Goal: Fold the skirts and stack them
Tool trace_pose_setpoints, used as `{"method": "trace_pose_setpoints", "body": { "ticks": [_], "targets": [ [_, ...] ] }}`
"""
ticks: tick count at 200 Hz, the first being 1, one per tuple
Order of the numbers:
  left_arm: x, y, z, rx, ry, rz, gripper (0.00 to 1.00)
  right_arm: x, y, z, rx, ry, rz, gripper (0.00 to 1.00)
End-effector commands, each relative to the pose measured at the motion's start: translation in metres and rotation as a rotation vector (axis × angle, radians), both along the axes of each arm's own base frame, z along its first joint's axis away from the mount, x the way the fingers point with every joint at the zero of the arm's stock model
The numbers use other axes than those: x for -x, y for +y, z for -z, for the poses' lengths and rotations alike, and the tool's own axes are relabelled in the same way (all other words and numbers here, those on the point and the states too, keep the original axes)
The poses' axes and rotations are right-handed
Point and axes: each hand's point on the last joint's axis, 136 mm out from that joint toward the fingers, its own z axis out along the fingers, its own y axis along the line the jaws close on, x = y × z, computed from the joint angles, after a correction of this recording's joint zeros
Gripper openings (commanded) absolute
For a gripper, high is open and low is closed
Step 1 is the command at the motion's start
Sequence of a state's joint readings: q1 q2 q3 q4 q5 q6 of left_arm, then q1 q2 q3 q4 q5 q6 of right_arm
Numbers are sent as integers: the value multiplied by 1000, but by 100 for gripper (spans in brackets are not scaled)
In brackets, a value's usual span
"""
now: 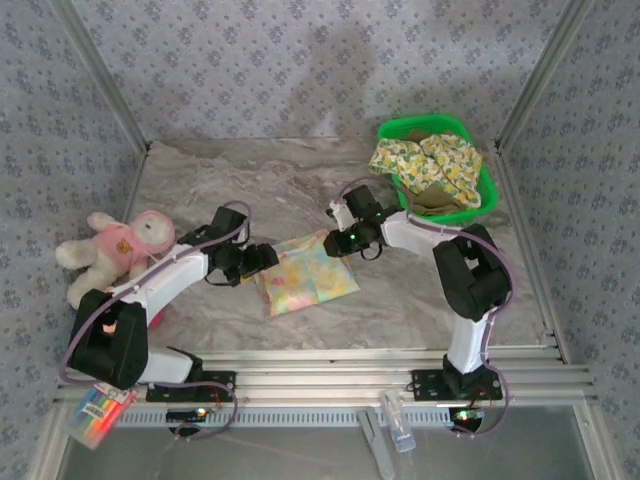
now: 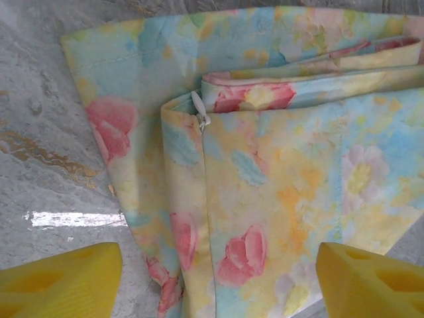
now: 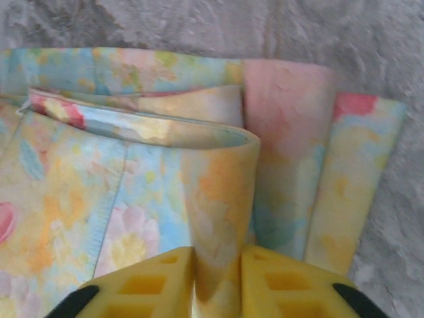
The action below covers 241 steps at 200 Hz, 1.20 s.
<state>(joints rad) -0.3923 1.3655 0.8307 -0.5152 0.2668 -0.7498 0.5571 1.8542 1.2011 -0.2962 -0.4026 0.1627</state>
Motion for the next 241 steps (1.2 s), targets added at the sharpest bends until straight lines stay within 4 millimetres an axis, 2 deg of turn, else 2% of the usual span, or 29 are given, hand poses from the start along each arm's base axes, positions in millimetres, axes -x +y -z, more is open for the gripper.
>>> {"method": "trace_pose_setpoints", "body": {
  "ticks": [1,9,12,38,63,85,88,107,122,132,145,164,189,217,221,226,235,241],
  "targets": [
    [-5,11,14,-54,20,-53,71,5,18,-37,-109,-59,-61,9],
    [-4,11,20,-60,27,-52,70,4,23,-50,-140,-89,-74,3],
    [-4,10,21,-58,30,-49,70,10,20,-42,-133,-73,-76,3],
    [-10,3,34,-47,44,-9,63,10,27,-50,-194,-93,-97,0],
    [-20,3,41,-71,43,8,40,1,32,-42,-225,-80,-95,0],
    [-19,13,51,-104,59,-15,16,-13,31,-17,-219,-38,-56,0],
    [-18,14,52,-105,62,-16,13,-23,34,-23,-229,-57,-49,0],
    [-13,22,61,-115,78,-35,3,-44,32,-5,-219,-29,-3,0],
    [-9,31,68,-136,96,-58,2,-55,30,5,-207,3,18,5],
    [-6,36,72,-142,107,-73,1,-58,28,9,-191,15,28,15],
    [-5,39,75,-142,115,-79,2,-54,27,12,-178,31,21,30],
    [-6,40,77,-151,123,-76,5,-41,25,15,-183,65,3,41],
    [-8,43,78,-169,125,-63,7,-20,22,21,-171,102,-6,42],
    [-15,45,76,-173,124,-46,11,-2,26,16,-195,128,-23,42],
    [-17,45,75,-171,122,-43,11,10,21,26,-180,163,-21,42],
    [-18,44,74,-168,122,-37,11,12,22,25,-182,166,-23,42],
    [-21,42,71,-159,119,-24,11,15,23,24,-185,173,-25,41],
    [-23,40,69,-156,116,-14,10,17,24,21,-190,172,-23,35]
  ]
}}
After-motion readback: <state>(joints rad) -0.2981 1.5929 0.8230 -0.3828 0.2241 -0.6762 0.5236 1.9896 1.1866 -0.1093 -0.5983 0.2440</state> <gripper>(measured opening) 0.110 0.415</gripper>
